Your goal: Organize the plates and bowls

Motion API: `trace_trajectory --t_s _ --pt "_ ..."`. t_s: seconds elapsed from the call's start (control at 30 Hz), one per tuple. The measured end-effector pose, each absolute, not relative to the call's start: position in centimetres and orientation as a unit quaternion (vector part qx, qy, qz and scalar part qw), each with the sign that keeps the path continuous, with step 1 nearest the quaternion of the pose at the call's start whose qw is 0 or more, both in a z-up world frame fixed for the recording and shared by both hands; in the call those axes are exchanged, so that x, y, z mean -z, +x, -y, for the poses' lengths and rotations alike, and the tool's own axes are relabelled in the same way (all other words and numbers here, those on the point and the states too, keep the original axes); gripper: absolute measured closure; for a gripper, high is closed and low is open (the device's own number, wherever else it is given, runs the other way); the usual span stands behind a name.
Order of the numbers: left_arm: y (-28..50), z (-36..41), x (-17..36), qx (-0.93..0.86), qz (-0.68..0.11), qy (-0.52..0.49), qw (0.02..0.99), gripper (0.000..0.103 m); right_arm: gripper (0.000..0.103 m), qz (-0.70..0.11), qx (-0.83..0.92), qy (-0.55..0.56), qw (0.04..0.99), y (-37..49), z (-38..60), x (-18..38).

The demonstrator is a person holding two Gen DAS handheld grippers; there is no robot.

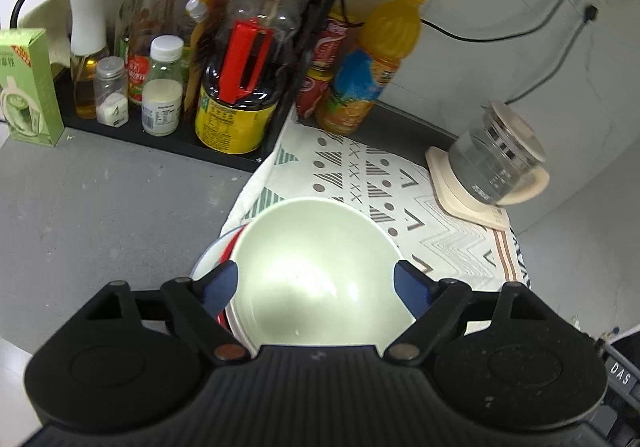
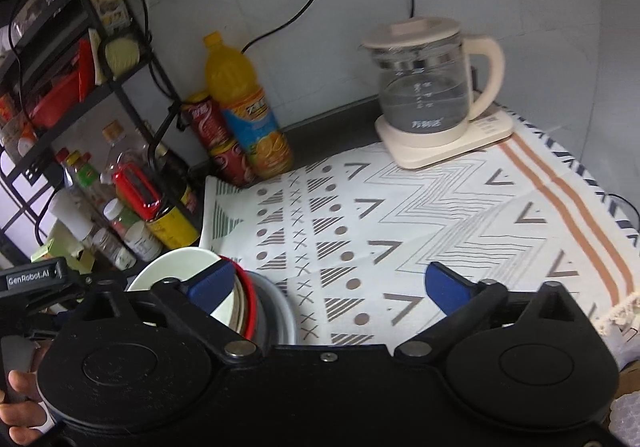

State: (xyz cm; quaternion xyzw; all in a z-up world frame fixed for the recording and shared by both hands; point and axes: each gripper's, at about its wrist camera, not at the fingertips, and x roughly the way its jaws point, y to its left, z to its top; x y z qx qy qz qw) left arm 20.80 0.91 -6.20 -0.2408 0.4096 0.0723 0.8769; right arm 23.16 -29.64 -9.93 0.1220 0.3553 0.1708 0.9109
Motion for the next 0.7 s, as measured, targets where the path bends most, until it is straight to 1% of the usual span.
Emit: trace_trajectory --t_s 0.03,0.23,0.27,0.4,0.47,0.7 --pt "20.4 -0.6 6.0 -0.069 -0.406 -0.236 0.880 0.014 0.000 -0.354 -0.170 0.123 0.911 22.8 30.0 9.8" --pt "17.5 1.1 5.3 -0.057 -0.401 -0.222 0.887 0.011 0.000 -0.338 -0.160 0.115 0.920 19.0 31.9 8.9" --pt "17.0 1.3 5.3 -0.055 -0.401 -0.220 0.888 0.008 0.000 -0.333 -0.159 0.112 0.923 18.3 32.2 8.8" --pt "14.6 2.3 4.4 -0.044 -0.397 -0.207 0.893 0.006 0.000 -0.320 -0.154 0.102 0.929 15.3 33.4 8.5" --pt "13.4 3.0 4.0 -0.035 -0.392 -0.189 0.900 0.001 0.000 -0.311 -0.152 0.101 0.933 13.9 33.7 8.4" --pt "9.7 4.3 2.8 -0.022 -0.379 -0.165 0.910 0.001 0.000 -0.300 -0.141 0.125 0.935 9.9 34.6 7.9"
